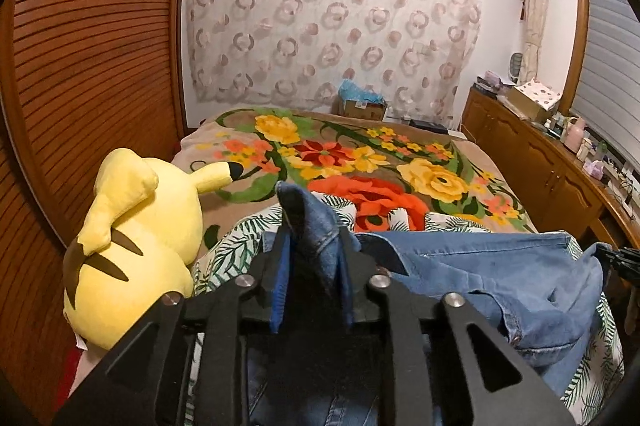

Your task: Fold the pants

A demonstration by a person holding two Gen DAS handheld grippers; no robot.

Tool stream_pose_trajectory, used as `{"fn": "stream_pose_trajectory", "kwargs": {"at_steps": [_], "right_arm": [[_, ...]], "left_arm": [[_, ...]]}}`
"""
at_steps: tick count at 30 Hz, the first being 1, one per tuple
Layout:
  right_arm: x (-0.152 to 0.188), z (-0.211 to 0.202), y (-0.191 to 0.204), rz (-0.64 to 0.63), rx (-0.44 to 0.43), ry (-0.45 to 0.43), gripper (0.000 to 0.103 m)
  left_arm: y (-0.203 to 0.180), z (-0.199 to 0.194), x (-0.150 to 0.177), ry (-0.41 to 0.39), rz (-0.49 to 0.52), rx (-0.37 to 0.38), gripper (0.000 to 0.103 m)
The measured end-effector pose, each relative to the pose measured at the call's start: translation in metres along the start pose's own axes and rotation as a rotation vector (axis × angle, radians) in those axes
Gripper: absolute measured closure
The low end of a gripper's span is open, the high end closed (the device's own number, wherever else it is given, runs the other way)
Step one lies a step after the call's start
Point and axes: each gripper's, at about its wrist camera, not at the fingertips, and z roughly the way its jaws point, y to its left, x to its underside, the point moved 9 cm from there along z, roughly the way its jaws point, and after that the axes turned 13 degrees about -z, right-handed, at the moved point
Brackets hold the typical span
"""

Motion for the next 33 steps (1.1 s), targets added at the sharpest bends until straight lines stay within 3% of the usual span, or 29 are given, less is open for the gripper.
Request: {"fn": "stream_pose_trajectory", "kwargs": {"at_steps": [5,7,8,9,12,16,21,33], "right_arm": [[-0.009,0.007,-0.01,0.013,0.003,-0.01,0.097],[-0.008,0.007,-0.012,0.014,0.007,-0.016,0.096],[-0.009,0.004,-0.013,0.016,0.016,-0.02,0.093],[-0.008,0.004,-0.013,0.018,0.027,-0.022,0.088],[-0.005,-0.001,-0.015,0.029,0.052,-0.029,0.078],[-0.002,-0.013,-0.009,0.026,0.029,-0.062,0.074],[0.004,-0.022,0.01,0.012,-0.021,-0.095,0.06],[0.003,-0.026,0.051,-0.13,-0.076,-0.11,0.055]], "left_arm": [[-0.001,-0.01,0.0,-0.017,0.013,0.021,0.054],[-0.003,-0.017,0.003,-0.012,0.026,0.04,0.041],[-0.004,-0.021,0.004,-0.013,0.028,0.054,0.026],[-0.005,-0.028,0.005,-0.017,0.03,0.069,0.022],[-0.013,-0.038,0.012,-0.015,0.041,0.087,0.022],[-0.023,-0.046,0.024,-0.012,0.086,0.069,0.022],[-0.039,-0.041,0.052,0.032,0.128,0.072,0.022],[-0.062,-0.027,0.112,0.141,0.169,0.119,0.022]]}}
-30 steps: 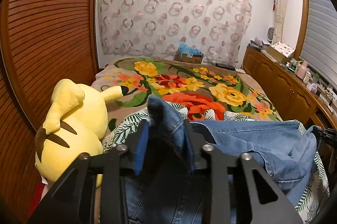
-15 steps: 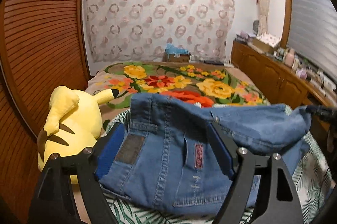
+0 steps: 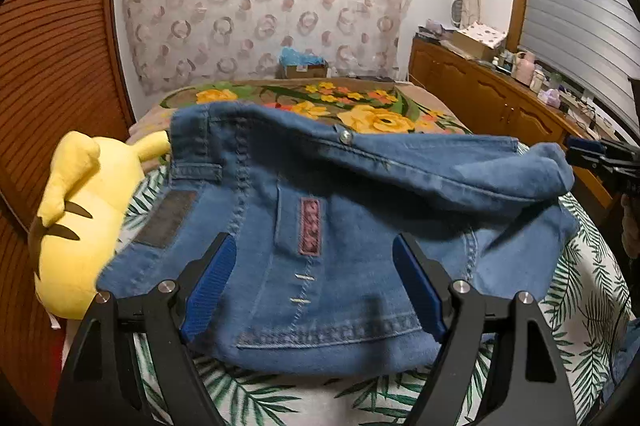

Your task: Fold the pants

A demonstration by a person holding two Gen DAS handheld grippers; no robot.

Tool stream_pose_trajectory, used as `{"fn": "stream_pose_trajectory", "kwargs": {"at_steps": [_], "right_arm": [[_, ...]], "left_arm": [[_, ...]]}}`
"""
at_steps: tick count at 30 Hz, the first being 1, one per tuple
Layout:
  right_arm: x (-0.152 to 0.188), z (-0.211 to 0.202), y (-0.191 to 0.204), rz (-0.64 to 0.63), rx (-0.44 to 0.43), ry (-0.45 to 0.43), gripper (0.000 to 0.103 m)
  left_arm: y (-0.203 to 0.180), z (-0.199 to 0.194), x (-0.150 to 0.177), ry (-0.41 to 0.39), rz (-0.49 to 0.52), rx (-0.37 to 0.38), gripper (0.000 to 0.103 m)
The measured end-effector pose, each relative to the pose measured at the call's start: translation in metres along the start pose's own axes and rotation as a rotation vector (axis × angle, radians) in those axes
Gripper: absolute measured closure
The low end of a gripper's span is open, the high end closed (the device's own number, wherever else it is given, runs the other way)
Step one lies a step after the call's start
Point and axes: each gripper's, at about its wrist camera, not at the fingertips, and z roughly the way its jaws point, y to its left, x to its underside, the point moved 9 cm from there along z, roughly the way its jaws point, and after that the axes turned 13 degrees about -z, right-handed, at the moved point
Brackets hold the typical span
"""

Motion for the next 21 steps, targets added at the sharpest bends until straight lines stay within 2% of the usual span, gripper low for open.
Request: {"fn": "stream_pose_trajectory", "kwargs": {"at_steps": [3,6,9,13,18,21], "right_arm": [[0.001,0.008,0.006,-0.037,-0.027,0.009,0.053],[0.01,0.023,0.006,-0.072,-0.052,0.056,0.052],[0.019,0.033,0.008,-0.091,-0.061,0.103,0.052],[0.021,0.042,0.005,-0.117,-0.048,0.118,0.052],[0.026,0.051,0.001,-0.179,-0.016,0.153,0.052],[0.011,0.055,0.01,-0.208,-0.01,0.155,0.052]], "left_arm": [[-0.002,0.004,0.005,0.015,0.009,0.0,0.022],[-0.003,0.008,0.009,0.028,0.007,0.007,0.022],[0.0,0.018,0.015,0.066,0.004,-0.029,0.022],[0.003,0.03,0.026,0.109,-0.003,-0.038,0.022],[0.0,0.031,0.029,0.11,0.007,-0.043,0.022],[0.0,0.032,0.029,0.117,0.002,-0.041,0.022]]}}
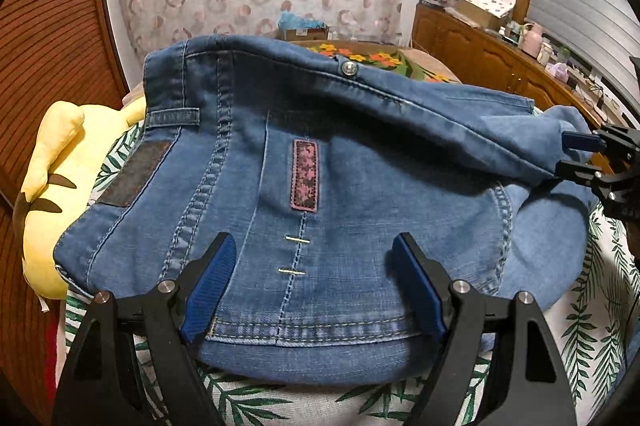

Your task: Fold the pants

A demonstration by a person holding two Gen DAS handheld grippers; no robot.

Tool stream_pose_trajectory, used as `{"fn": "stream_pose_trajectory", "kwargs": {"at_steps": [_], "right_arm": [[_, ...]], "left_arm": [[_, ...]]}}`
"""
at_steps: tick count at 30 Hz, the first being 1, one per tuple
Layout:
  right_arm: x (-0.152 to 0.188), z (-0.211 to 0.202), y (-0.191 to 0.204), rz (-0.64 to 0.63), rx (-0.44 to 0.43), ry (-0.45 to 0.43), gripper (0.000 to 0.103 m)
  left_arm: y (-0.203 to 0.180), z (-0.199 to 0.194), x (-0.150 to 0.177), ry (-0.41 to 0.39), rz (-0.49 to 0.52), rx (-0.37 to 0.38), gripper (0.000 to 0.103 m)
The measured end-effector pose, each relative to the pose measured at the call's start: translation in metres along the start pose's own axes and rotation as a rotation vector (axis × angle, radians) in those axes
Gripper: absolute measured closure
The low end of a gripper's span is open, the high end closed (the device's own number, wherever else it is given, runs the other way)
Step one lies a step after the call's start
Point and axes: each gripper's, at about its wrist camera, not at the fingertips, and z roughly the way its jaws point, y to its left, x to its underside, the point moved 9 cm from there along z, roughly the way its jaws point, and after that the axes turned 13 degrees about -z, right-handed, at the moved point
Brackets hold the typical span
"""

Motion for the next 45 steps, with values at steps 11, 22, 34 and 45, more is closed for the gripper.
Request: {"fn": "stream_pose_trajectory", "kwargs": {"at_steps": [11,22,34,45], "right_arm": [[-0.002,0.007,0.013,-0.069,0.018,0.061,0.053],[-0.064,0.008,-0.04,-0.04,0.083,-0.042,0.1],[-0.103,0.084,-0.077,0.079,0.111,0.074,0.097],[-0.07,0.036,-0.099,0.279,0.048,-0.026,0.058]], "left_arm": [[0.001,0.003,-0.002,0.01,-0.008,0.004,0.022],[0.009,-0.023,-0.021,-0.124,-0.051,0.023,0.022],[0.006,-0.029,-0.023,-0.145,-0.043,0.07,0.022],[-0.014,-0.044,-0.024,-0.156,0.004,0.133,0.022]]}}
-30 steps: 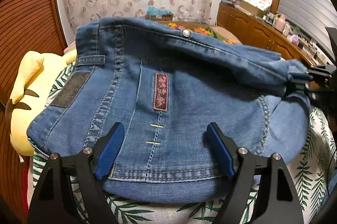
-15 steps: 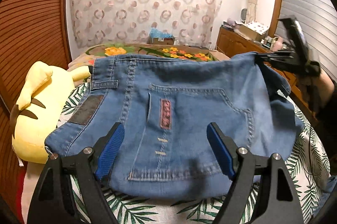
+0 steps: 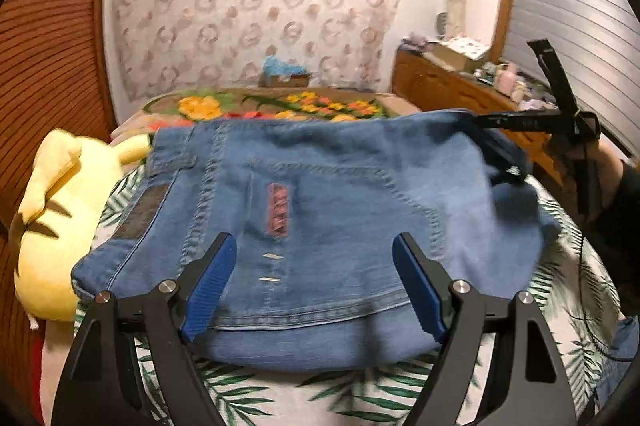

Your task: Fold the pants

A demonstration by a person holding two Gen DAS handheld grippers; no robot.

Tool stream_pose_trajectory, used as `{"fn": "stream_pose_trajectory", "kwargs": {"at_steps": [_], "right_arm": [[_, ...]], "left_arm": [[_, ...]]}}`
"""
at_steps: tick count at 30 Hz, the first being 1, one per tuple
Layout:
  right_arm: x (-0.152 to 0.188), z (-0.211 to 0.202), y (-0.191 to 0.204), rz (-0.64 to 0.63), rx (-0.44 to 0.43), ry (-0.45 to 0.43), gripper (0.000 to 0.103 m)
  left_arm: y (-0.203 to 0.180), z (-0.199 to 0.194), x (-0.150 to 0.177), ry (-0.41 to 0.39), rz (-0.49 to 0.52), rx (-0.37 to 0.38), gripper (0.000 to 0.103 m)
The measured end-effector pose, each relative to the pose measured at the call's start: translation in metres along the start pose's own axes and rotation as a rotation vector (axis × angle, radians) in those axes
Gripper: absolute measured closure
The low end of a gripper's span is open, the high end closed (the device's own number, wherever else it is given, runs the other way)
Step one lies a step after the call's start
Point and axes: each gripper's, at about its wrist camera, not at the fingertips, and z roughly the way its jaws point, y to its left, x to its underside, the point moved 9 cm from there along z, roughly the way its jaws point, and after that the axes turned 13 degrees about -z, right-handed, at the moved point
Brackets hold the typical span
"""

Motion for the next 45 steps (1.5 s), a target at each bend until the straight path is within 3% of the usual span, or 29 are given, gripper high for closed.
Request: {"fn": "stream_pose_trajectory", "kwargs": {"at_steps": [5,12,18,24,25,29,37,40,44,45], "right_arm": [[0.039,-0.034,-0.014,0.037,0.047,-0.036,0.056],[0.102,-0.037,-0.005,0.052,0.028,0.059,0.056],[0.124,-0.023,-0.001,0.085,-0.016,0.116,0.056],[0.121,-0.016,-0.006,0.134,-0.091,0.135,0.056],[0.119,-0.015,-0.009,0.135,-0.095,0.131,0.058],[0.118,-0.029,-0.008,0.139,-0.159,0.089,0.094],[0.11,-0.108,-0.034,0.161,-0.088,-0.086,0.098],[0.129,-0.124,-0.039,0.175,-0.082,-0.071,0.098],[0.165,-0.12,-0.033,0.158,-0.071,0.02,0.097],[0.172,-0.116,-0.033,0.154,-0.065,0.041,0.092]], "left_arm": [[-0.022,-0.004,0.003,0.017,0.031,0.028,0.022],[-0.04,0.005,0.01,0.037,0.06,0.027,0.022],[-0.039,0.016,0.02,0.055,0.055,0.022,0.022],[-0.037,0.015,0.02,0.053,0.042,0.039,0.022],[-0.038,0.015,0.02,0.053,0.042,0.04,0.022],[-0.04,0.015,0.021,0.054,0.043,0.057,0.022],[-0.041,0.009,0.016,0.028,0.031,0.07,0.022],[-0.04,0.007,0.015,0.024,0.029,0.074,0.022],[-0.04,0.008,0.017,0.03,0.031,0.068,0.022],[-0.04,0.009,0.017,0.034,0.032,0.065,0.022]]}}
